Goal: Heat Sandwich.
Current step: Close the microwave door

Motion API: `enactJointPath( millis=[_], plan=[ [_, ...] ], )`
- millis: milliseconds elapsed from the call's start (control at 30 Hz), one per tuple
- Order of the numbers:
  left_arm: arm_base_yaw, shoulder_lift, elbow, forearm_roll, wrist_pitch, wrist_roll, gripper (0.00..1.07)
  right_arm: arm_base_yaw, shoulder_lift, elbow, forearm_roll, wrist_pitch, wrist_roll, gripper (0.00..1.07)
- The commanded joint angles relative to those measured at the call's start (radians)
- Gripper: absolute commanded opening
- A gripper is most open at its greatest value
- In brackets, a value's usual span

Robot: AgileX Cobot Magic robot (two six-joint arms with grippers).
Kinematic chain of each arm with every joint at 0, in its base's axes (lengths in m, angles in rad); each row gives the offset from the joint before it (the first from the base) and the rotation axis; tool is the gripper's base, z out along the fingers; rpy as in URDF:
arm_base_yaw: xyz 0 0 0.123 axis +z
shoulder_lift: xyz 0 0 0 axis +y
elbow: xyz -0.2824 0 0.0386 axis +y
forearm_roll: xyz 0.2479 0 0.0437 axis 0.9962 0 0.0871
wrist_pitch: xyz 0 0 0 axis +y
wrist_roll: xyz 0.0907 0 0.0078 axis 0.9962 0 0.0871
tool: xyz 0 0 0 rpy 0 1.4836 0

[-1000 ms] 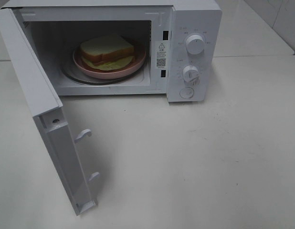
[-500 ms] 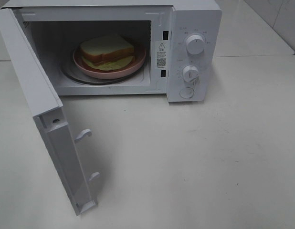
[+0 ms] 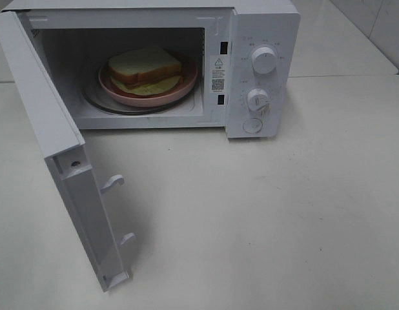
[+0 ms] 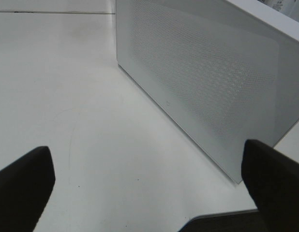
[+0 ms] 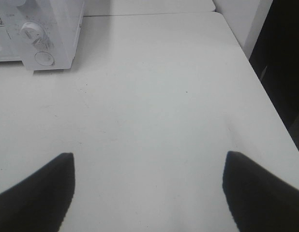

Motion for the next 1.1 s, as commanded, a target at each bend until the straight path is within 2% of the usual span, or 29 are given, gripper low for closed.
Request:
enactJointPath(
  millis=[33,567,767,900,1000,1033,1067,1100],
  plan=[
    [0.002,-0.014,0.0,0.0,-0.006,0.002,0.98,-0.008,-0.027,0.003,0.002,-0.014,-0.007,0.76],
    [0.002,-0.012,0.0,0.0,-0.007,-0.001,0.98,-0.008,-0.027,0.003,0.002,-0.014,-0.007,0.76],
    [0.002,0.062,-0.03,0.014,-0.061,-0.001,0.97,-0.008,-0.027,0.003,0.002,-0.014,-0.007,0.76],
    [0.002,0.113,-0.03,0.024,-0.094,0.0,0.88,-0.008,-0.027,0.003,0.002,-0.014,-0.007,0.76],
    [0.002,0.195,-0.022,0.03,-0.14,0.0,0.69,-0.008,-0.027,0.003,0.002,-0.014,-0.007,0.76],
    [0.002,0.195,-0.022,0.03,-0.14,0.0,0.69,-0.008,-0.027,0.003,0.002,-0.014,-0.007,0.76],
    [0.002,0.21,-0.018,0.03,-0.158,0.0,0.62,-0.008,-0.027,0.003,0.002,-0.014,-0.007,0.76],
    [0.002,0.233,-0.006,0.03,-0.197,0.001,0.5,-0.008,-0.027,0.003,0.002,-0.014,-0.007,0.76]
  ],
)
